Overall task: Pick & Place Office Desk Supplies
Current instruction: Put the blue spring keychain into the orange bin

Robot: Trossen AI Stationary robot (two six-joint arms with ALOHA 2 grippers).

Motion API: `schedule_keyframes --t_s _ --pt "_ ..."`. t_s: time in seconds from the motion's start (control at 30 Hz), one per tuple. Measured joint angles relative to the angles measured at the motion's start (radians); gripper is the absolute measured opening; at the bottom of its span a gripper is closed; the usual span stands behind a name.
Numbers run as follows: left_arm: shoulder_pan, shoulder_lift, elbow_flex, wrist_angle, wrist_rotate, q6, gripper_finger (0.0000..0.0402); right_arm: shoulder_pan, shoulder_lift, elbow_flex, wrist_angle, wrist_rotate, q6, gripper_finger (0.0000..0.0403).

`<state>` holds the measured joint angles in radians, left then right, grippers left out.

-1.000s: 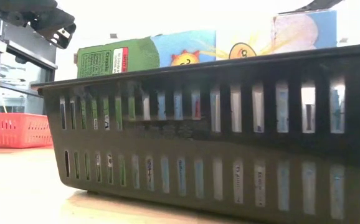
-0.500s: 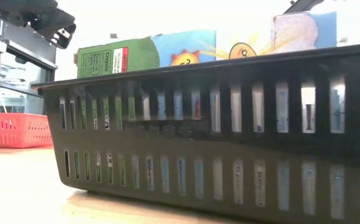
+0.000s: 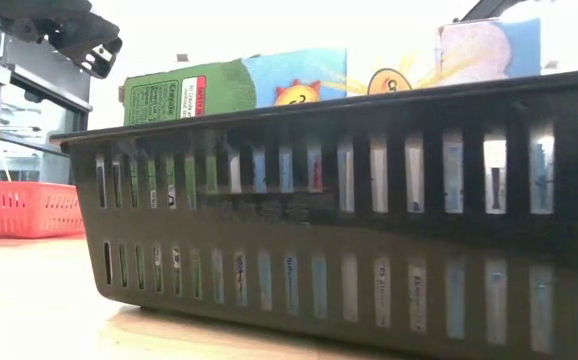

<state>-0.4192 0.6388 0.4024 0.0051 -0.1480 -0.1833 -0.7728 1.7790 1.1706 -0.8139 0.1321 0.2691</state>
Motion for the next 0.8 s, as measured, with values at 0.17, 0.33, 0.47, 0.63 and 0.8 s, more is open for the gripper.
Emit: schedule_keyframes --t_s 0.17,0.33,0.47,0.63,0.8 --pt "0.0 0.0 0.0 0.0 -0.001 0.0 0.0136 0.0 0.019 0.0 0.022 0.0 0.008 0.0125" --pt "0.0 0.0 0.0 0.0 -0.001 0.0 0.0136 0.0 0.039 0.0 0.042 0.002 0.015 0.0125" --pt "0.0 0.0 0.0 0.0 -0.001 0.0 0.0136 0.0 0.052 0.0 0.049 0.005 0.016 0.0125" --pt "0.0 0.0 0.0 0.0 -0.001 0.0 0.0136 0.0 0.061 0.0 0.048 0.001 0.018 0.0125" --pt "0.0 0.0 0.0 0.0 -0.001 0.0 0.0136 -0.004 0.061 0.0 0.048 -0.001 0.015 0.0125"
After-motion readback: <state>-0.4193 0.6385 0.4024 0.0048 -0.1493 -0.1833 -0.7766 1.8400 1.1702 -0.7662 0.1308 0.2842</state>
